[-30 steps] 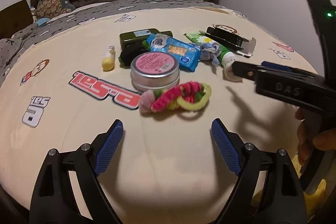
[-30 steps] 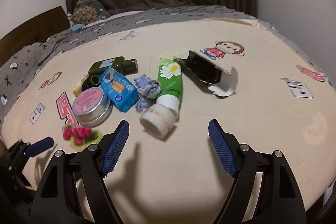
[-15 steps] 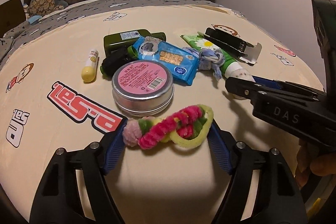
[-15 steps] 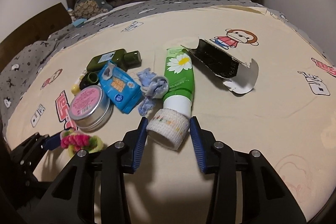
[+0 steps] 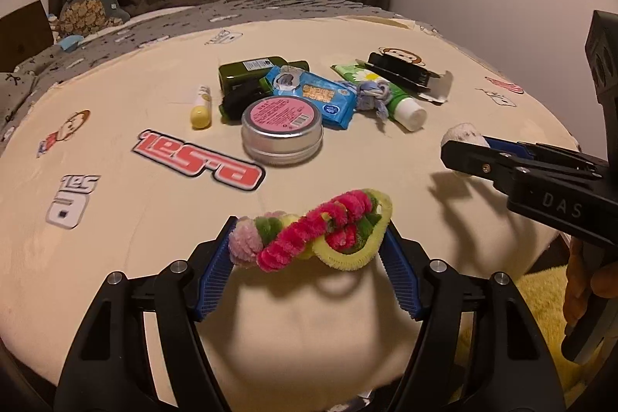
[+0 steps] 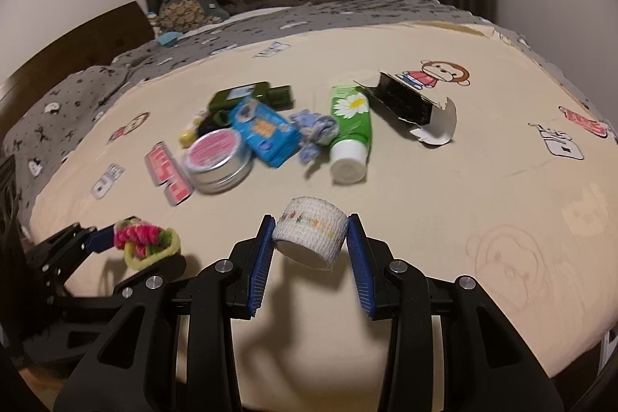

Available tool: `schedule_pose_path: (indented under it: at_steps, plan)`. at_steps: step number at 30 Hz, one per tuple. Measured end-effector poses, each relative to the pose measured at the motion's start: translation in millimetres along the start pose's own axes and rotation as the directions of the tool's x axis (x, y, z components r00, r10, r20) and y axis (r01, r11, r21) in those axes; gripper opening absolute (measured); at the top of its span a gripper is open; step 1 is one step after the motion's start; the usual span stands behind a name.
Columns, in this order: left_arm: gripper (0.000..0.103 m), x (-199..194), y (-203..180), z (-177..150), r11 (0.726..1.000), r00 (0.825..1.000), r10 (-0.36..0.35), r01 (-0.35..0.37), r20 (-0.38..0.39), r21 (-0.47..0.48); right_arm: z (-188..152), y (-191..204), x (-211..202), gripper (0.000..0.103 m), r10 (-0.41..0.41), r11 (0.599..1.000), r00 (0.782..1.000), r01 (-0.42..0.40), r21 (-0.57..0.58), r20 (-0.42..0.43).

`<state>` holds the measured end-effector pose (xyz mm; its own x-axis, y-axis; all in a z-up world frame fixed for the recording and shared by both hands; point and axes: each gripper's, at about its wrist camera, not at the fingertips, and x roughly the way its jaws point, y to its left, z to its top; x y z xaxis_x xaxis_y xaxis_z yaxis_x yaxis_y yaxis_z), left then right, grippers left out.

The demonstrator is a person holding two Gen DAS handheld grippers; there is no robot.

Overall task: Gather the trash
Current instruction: 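Carry both items down into the bin and open both tools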

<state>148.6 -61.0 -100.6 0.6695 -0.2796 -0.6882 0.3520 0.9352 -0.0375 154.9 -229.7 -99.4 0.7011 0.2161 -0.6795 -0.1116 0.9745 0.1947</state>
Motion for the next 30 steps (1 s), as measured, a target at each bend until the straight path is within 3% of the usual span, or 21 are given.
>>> schedule_pose_path:
  at_steps: [6,12,19,24,30]
  plan:
    - [0.067,-37,-2,-25,1.0,1.0,0.019,-0.019,0.018,0.004,-27,20,-34,0.039,0.028,0.998,0.999,-0.026,-0.059,0.022]
    - [0.067,-63,-4,-55,1.0,1.0,0.001,-0.001,0.001,-0.014,-65,30,-50,0.039,0.037,0.995,0.999,-0.038,-0.095,-0.013]
    - [0.067,-72,-11,-101,0.999,0.996,-0.04,0.038,-0.082,-0.025,-108,30,-55,0.039,0.039,0.995,0.996,-0.046,-0.086,-0.081]
    - [0.067,-53,-17,-137,0.998,0.98,-0.059,0.054,-0.19,-0.035,-135,28,-39,0.039,0.06,0.997,0.985,-0.068,-0.045,-0.161]
    - [0.067,-23,-20,-173,0.996,0.945,-0.082,0.068,-0.316,-0.056,-162,27,-16,0.039,0.064,0.997,0.963,-0.072,-0.019,-0.26]
